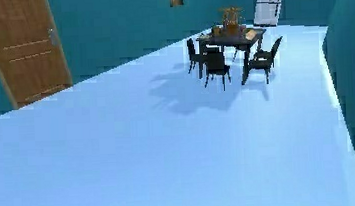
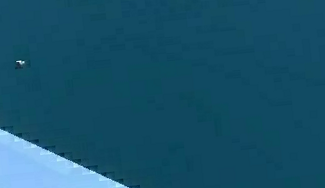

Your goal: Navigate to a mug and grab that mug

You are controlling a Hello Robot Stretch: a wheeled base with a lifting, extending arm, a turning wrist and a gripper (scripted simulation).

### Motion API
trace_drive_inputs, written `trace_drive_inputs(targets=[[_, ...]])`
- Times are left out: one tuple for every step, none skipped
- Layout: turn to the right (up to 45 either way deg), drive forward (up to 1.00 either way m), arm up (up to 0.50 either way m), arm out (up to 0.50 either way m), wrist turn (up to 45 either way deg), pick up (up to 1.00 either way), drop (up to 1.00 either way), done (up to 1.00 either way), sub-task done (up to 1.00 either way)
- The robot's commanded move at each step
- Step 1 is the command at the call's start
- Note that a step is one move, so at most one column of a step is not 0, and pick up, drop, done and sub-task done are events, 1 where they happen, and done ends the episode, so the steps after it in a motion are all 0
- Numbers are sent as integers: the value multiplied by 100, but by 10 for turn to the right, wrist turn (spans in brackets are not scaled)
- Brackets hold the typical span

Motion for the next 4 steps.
trace_drive_inputs(targets=[[270, 0, 0, 0, 0, 0, 0, 0, 0], [0, 25, 0, 0, 0, 0, 0, 0, 0], [-450, 0, 0, 0, 0, 0, 0, 0, 0], [-390, 0, 0, 0, 0, 0, 0, 0, 0]])
